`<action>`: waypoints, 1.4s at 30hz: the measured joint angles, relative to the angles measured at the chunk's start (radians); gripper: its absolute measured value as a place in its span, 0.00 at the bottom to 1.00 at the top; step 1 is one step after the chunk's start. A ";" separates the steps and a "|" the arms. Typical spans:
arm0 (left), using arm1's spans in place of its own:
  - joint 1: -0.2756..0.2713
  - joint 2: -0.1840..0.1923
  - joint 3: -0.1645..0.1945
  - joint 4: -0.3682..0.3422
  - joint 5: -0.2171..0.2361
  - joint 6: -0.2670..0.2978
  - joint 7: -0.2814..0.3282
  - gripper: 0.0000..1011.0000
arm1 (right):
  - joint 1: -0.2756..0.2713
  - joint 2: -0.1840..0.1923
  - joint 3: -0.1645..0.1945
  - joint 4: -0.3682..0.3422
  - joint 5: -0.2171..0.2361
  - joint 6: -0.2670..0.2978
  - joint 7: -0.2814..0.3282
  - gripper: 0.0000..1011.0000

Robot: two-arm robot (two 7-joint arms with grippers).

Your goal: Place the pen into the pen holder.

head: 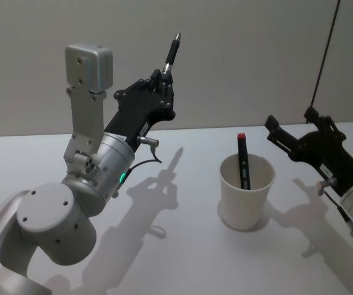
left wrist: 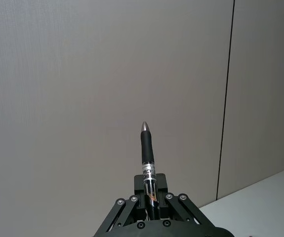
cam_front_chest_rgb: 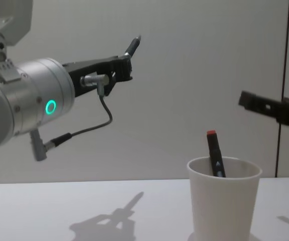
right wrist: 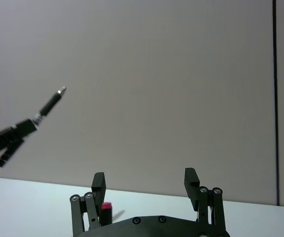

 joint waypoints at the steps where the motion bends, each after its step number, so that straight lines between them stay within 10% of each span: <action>1: 0.001 -0.001 0.001 0.003 0.001 -0.003 0.001 0.14 | 0.004 -0.003 0.001 -0.002 0.019 0.000 0.009 0.99; 19: 0.009 -0.008 0.007 0.019 0.008 -0.024 0.007 0.14 | 0.044 -0.044 0.009 -0.012 0.258 0.005 0.102 0.99; 42: 0.011 -0.010 0.008 0.023 0.010 -0.029 0.008 0.14 | 0.120 -0.143 -0.019 0.052 0.498 0.092 0.043 0.99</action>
